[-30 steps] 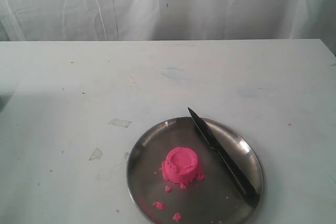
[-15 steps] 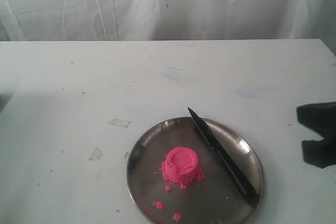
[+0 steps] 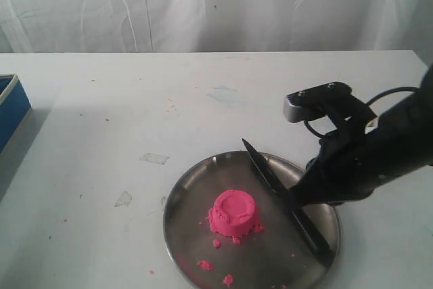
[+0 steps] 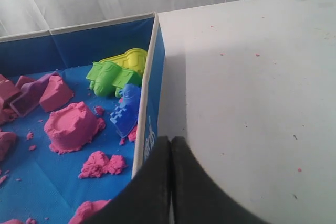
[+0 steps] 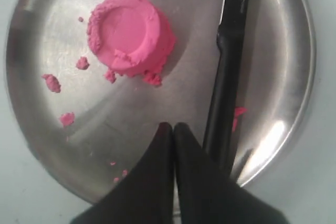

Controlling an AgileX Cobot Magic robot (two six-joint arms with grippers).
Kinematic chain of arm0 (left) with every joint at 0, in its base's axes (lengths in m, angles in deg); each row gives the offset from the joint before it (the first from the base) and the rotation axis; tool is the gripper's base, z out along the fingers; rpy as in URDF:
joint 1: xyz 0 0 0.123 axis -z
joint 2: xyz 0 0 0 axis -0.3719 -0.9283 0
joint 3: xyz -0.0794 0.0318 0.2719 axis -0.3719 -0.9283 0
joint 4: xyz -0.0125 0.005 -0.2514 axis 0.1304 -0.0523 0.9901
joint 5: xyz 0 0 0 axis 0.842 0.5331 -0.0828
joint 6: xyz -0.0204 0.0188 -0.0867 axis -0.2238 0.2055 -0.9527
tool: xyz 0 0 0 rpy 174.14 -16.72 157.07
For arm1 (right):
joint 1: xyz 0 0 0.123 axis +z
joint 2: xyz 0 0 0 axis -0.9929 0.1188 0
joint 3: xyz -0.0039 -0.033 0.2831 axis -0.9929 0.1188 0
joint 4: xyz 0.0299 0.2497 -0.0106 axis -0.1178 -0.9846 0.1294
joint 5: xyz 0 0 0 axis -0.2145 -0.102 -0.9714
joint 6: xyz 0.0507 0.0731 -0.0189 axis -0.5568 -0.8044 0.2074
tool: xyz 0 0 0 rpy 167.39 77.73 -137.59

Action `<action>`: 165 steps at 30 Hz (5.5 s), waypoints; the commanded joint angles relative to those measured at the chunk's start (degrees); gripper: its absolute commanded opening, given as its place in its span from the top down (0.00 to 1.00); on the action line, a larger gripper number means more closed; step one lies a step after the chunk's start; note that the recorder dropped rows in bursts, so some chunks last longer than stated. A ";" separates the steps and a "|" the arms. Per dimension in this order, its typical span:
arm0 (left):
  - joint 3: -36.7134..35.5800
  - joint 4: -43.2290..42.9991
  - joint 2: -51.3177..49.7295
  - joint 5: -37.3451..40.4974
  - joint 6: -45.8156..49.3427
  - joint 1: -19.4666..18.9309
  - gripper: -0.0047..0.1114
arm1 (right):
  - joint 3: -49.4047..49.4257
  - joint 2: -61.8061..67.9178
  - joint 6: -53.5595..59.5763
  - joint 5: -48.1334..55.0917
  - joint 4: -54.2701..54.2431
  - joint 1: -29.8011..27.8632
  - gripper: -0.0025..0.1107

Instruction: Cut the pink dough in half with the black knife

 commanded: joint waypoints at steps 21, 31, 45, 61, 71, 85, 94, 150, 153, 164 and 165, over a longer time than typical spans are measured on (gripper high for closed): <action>-0.21 0.05 0.29 -0.18 0.01 -0.09 0.96 | -5.06 18.17 -0.74 -6.97 4.88 0.34 0.60; -0.21 0.05 0.29 -0.18 0.01 -0.09 0.96 | -5.06 22.32 -0.74 -9.58 5.19 0.34 0.61; -0.21 0.05 0.29 -0.18 0.01 -0.09 0.96 | -9.74 16.18 -0.74 3.07 5.44 0.34 0.98; -0.21 0.05 0.29 -0.18 0.01 -0.09 0.96 | 0.50 10.05 -3.10 13.18 5.46 0.34 0.98; -0.21 0.05 0.29 -0.18 0.01 -0.09 0.96 | 0.60 10.76 -7.94 2.54 5.46 0.34 0.98; -0.21 0.05 0.29 -0.18 0.01 -0.09 0.96 | 0.60 14.04 -8.28 9.76 5.46 0.34 0.98; -0.21 0.05 0.29 -0.18 0.01 -0.09 0.96 | 0.60 14.36 -8.08 9.01 5.46 0.34 0.93; -0.21 0.05 0.29 -0.18 0.01 -0.09 0.96 | 2.56 9.29 14.45 20.54 -9.69 -22.51 0.62; -0.21 0.05 0.29 -0.18 0.01 -0.09 0.96 | 2.56 13.07 14.45 21.88 -11.22 -22.51 0.51; -0.21 0.05 0.29 -0.18 0.01 -0.09 0.96 | 4.36 18.30 17.71 26.15 -15.94 -22.51 0.51; -0.21 0.05 0.29 -0.18 0.01 -0.09 0.96 | 4.56 18.48 17.71 25.87 -15.94 -22.51 0.51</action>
